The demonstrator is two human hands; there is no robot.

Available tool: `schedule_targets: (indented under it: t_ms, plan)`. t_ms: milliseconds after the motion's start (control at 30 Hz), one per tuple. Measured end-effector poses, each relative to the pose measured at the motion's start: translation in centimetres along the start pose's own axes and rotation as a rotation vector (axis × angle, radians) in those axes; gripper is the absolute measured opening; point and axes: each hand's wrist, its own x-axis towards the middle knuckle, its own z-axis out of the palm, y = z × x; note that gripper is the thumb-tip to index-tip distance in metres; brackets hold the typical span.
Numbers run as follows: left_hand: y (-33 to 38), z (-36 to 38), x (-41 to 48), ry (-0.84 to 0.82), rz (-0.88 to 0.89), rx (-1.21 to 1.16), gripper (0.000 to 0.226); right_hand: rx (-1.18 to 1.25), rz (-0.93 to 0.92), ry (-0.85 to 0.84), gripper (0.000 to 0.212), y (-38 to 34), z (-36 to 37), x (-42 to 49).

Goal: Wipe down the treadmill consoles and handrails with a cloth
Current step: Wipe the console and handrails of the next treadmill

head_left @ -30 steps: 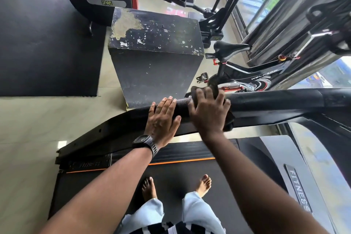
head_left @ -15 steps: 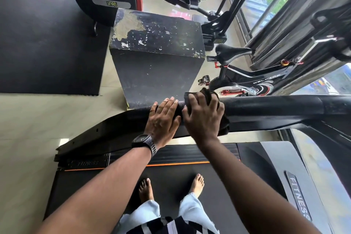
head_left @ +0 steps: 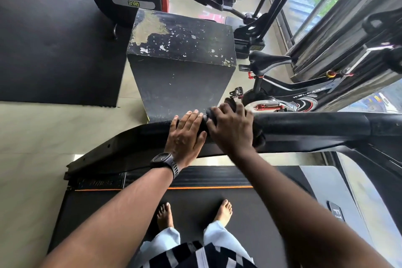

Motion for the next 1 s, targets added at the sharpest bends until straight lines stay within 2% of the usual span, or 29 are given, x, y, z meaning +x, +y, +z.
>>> schedule_targets:
  t_ms: [67, 133, 233, 333, 400, 467, 500, 567, 667, 733, 800, 867, 900, 967, 1000]
  plan:
    - [0.1, 0.0, 0.1, -0.002, -0.011, 0.009, 0.055, 0.038, -0.063, -0.124, 0.044, 1.1, -0.9, 2.7]
    - [0.4, 0.0, 0.2, -0.001, -0.022, 0.013, 0.055, 0.122, 0.019, -0.195, 0.045, 2.3, -1.2, 4.5]
    - [0.6, 0.0, 0.2, -0.007, -0.013, 0.013, 0.055, 0.066, 0.183, -0.070, 0.047, 2.1, -0.6, 1.9]
    - [0.6, 0.3, 0.2, 0.004, -0.016, 0.021, 0.054, 0.016, 0.111, 0.059, 0.050, 0.4, 0.8, -2.1]
    - [0.7, 0.5, 0.2, 0.018, -0.016, 0.022, 0.054, 0.027, -0.034, 0.064, 0.049, 0.8, 1.0, -1.9]
    - [0.8, 0.6, 0.2, 0.028, -0.012, 0.033, 0.054, 0.021, -0.153, -0.005, 0.050, 2.0, 0.0, 0.2]
    - [0.9, 0.5, 0.4, 0.034, -0.013, 0.039, 0.054, 0.031, -0.164, -0.080, 0.050, 2.5, -0.7, 1.5]
    - [1.3, 0.6, 0.6, 0.044, -0.031, 0.047, 0.054, 0.108, -0.040, -0.149, 0.048, 3.7, -1.2, 3.3]
    - [1.8, 0.6, 0.6, 0.045, -0.058, 0.048, 0.055, 0.048, 0.119, -0.046, 0.046, 2.8, -0.4, 1.0]
    - [1.9, 0.6, 0.6, 0.048, -0.061, 0.050, 0.055, 0.013, 0.061, 0.053, 0.049, 1.7, 0.7, -2.1]
    - [1.9, 0.7, 0.7, 0.054, -0.057, 0.055, 0.054, 0.018, -0.052, 0.081, 0.050, 1.9, 1.1, -2.9]
    - [1.8, 0.7, 0.7, 0.043, -0.053, 0.064, 0.054, 0.042, -0.155, 0.036, 0.050, 3.0, 0.2, -0.5]
    - [1.9, 0.7, 0.8, 0.032, -0.047, 0.071, 0.055, 0.051, -0.165, -0.048, 0.051, 3.5, -0.6, 1.0]
    - [2.2, 0.6, 1.1, 0.003, -0.032, 0.076, 0.055, 0.102, -0.066, -0.155, 0.049, 4.5, -1.4, 3.3]
    - [2.6, 0.6, 1.2, -0.005, -0.036, 0.072, 0.055, 0.125, 0.023, -0.158, 0.048, 4.7, -1.3, 3.5]
